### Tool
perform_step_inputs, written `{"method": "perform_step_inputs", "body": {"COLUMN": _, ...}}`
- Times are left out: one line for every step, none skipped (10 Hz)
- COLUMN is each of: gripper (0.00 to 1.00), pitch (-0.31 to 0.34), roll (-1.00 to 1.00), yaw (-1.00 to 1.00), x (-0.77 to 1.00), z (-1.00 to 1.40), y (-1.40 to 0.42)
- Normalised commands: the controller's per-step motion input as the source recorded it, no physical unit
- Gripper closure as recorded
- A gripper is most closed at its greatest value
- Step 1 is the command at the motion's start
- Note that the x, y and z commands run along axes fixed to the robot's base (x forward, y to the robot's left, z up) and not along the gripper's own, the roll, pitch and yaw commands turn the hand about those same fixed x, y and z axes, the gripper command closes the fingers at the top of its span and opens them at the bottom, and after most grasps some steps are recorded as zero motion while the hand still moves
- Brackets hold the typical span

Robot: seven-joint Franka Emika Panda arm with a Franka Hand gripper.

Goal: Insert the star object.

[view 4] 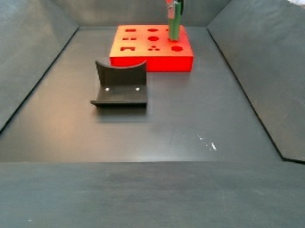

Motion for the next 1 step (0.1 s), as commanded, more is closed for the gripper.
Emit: {"method": "perform_step_inputs", "body": {"gripper": 1.00, "pitch": 0.000, "roll": 0.00, "yaw": 0.00, "x": 0.00, "z": 0.00, "y": 0.00}}
